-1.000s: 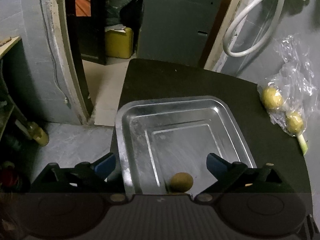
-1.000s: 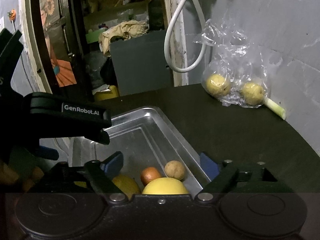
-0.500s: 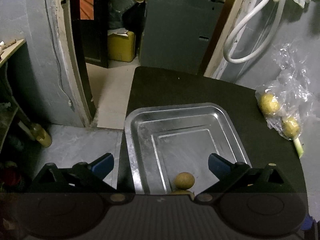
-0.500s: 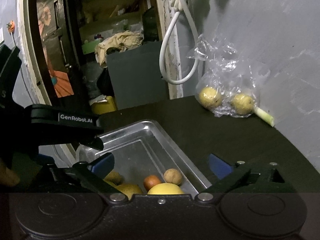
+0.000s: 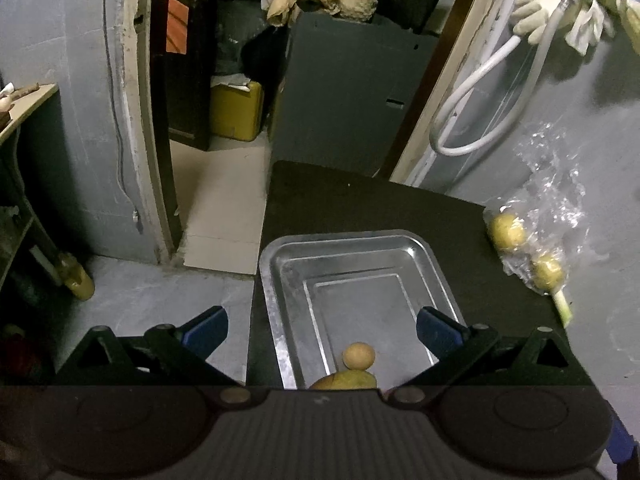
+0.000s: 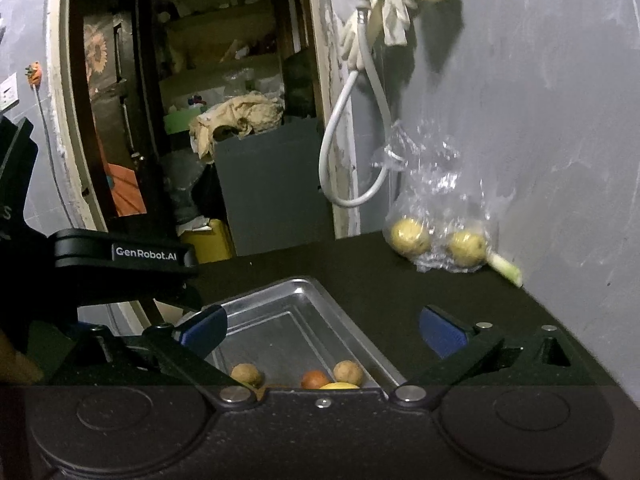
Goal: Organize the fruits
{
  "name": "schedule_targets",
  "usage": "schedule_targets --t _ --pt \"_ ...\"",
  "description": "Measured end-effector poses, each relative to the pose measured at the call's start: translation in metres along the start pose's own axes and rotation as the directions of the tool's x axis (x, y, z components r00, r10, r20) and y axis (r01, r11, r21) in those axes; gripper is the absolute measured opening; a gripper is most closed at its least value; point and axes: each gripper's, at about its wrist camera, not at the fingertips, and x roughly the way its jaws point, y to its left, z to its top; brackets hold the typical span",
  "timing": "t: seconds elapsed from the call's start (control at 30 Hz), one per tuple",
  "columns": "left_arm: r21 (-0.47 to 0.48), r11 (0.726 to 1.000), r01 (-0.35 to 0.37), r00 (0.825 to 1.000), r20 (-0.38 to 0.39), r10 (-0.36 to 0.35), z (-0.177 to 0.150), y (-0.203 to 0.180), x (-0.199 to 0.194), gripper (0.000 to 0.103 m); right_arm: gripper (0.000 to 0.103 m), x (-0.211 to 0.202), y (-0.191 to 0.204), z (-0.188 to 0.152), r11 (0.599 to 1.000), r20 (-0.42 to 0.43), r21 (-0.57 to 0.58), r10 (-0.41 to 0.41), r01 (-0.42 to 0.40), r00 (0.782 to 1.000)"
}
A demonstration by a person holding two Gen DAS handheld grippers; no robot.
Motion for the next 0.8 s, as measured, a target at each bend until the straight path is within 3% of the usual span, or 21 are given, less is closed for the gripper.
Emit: schedule_targets --t 0.4,0.8 --pt "-0.010 1.000 0.014 0.998 0.065 -0.013 -0.018 0.015 -0.050 0.102 0.102 -0.044 0.008 0.008 0.998 0.060 -0.048 -0.037 0.040 0.998" --pt "0.042 0.999 0.019 0.994 0.110 -0.023 -0.049 0.032 -0.097 0.102 0.102 -0.082 0.012 0.001 0.991 0.072 -0.120 -0.053 0.061 0.996"
